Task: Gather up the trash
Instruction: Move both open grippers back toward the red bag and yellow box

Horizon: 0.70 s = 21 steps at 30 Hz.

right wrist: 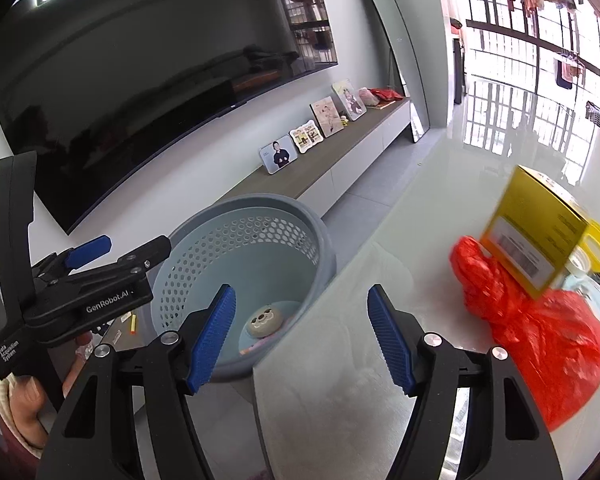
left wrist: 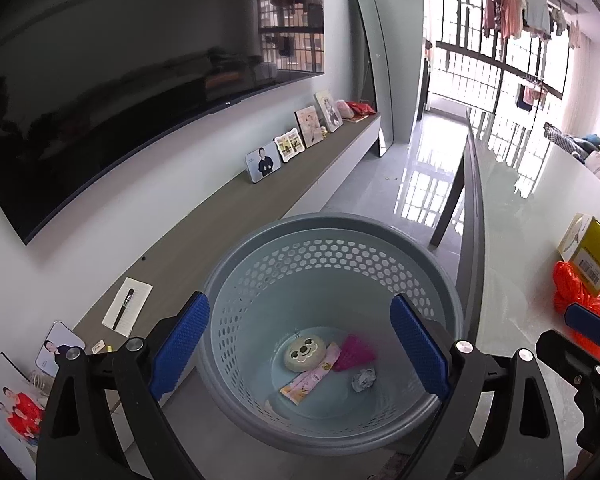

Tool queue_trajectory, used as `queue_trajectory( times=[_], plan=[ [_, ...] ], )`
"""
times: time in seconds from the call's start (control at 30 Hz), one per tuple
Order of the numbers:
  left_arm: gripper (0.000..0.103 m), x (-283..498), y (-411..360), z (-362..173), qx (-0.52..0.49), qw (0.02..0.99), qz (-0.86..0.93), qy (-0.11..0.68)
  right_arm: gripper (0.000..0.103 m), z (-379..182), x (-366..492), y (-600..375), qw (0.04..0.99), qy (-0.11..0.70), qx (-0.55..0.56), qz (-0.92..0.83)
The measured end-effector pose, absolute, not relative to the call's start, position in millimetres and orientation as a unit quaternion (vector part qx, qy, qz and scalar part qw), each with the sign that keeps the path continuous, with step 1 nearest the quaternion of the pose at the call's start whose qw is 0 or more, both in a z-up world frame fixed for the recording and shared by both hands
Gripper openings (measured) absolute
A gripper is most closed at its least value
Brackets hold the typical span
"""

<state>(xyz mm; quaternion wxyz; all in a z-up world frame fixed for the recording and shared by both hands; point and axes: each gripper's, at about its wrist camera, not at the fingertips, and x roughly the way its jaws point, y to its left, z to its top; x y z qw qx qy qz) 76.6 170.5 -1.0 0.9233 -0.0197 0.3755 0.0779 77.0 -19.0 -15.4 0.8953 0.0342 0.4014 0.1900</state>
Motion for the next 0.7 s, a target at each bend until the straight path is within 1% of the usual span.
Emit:
queue_trajectory(
  times=[0.5, 0.7],
  plan=[
    [0.090, 70.9, 92.8, 1.3, 0.008, 0.925, -0.002, 0.380, 0.066, -14.5, 27.8, -102.3, 0.907, 0.400, 0.072, 0.112],
    [0.090, 69.5, 64.4, 0.5, 0.020, 0.924, -0.027, 0.382, 0.067, -29.9, 23.5, -133.6, 0.898, 0.416, 0.103, 0.102]
  ],
)
